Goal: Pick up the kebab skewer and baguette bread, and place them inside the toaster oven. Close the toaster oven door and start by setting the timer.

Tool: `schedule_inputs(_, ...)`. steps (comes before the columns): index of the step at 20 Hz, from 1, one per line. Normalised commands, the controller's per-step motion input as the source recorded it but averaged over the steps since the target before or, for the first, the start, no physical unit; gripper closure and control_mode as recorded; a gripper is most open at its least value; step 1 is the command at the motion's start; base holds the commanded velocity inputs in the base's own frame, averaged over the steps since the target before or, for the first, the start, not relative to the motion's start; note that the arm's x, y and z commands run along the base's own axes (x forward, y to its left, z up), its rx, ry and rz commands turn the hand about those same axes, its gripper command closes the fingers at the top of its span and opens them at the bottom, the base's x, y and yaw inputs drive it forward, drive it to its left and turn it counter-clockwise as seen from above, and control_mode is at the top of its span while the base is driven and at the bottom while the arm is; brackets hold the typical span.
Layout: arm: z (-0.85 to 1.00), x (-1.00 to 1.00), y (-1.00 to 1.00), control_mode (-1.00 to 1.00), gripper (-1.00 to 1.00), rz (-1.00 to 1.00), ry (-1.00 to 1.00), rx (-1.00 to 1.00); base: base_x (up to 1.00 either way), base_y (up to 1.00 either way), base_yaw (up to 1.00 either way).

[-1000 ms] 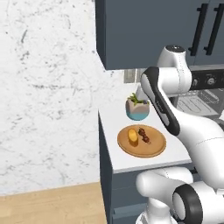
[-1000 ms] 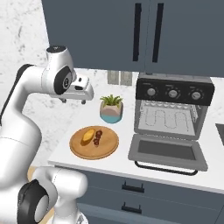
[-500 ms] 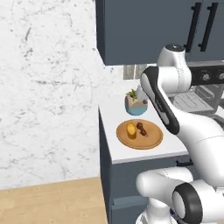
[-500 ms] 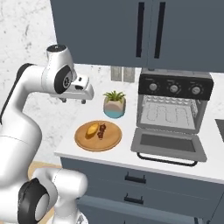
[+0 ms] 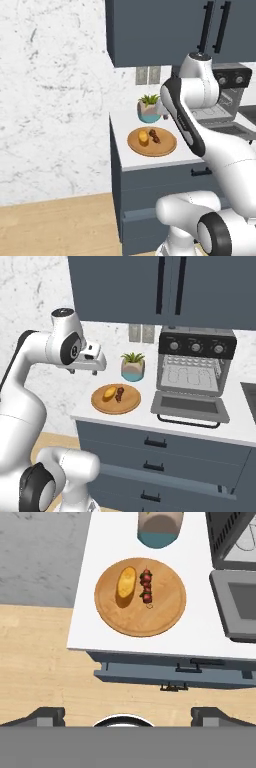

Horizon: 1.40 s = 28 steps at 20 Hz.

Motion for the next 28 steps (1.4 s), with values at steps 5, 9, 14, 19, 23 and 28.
schedule_inputs(5, 0.00, 0.00, 0.00, 1.00, -1.00, 0.00, 0.00, 0.00, 0.08, -0.55, -0.08)
schedule_inputs(9, 0.00, 0.00, 0.00, 1.00, -1.00, 0.00, 0.00, 0.00, 0.18, -0.48, -0.12)
schedule_inputs(14, 0.00, 0.00, 0.00, 1.00, -1.00, 0.00, 0.00, 0.00, 0.45, 0.00, -0.06)
schedule_inputs(19, 0.00, 0.00, 0.00, 1.00, -1.00, 0.00, 0.00, 0.00, 0.49, 0.00, -0.05)
schedule_inputs(23, 0.00, 0.00, 0.00, 1.00, -1.00, 0.00, 0.00, 0.00, 0.54, 0.00, -0.05)
schedule_inputs(28, 0.00, 0.00, 0.00, 1.00, -1.00, 0.00, 0.00, 0.00, 0.51, -0.02, -0.04)
